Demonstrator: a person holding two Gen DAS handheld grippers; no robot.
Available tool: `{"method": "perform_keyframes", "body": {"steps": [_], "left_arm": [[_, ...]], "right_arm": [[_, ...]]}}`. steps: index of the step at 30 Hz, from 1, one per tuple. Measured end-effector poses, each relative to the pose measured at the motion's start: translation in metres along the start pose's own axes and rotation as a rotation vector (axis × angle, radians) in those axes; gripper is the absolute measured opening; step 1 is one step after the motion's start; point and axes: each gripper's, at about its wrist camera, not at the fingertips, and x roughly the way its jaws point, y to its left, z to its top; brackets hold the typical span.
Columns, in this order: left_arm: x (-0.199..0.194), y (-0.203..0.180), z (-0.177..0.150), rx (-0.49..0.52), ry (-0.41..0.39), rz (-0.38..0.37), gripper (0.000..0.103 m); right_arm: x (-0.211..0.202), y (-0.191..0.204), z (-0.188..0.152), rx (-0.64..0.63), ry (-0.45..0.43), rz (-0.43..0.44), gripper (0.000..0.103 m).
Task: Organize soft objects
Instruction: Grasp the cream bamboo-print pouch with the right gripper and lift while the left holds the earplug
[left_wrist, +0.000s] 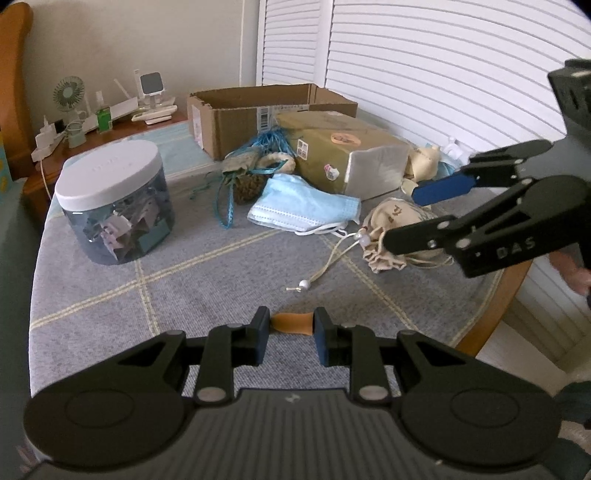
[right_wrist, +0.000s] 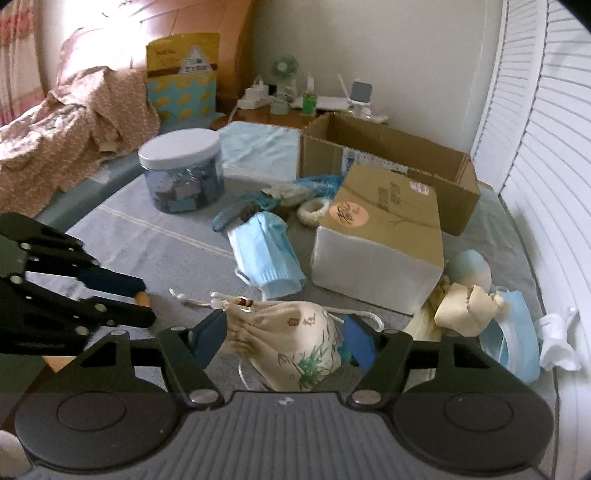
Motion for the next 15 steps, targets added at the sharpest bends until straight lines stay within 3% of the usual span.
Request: {"method": "perform_keyframes", "body": {"steps": [15], "left_arm": [[0.000, 0.001, 0.000, -0.002, -0.001, -0.010, 0.024]], "right_arm": [[0.012, 0.004, -0.012, -0.016, 0.019, 0.022, 0.075]]}}
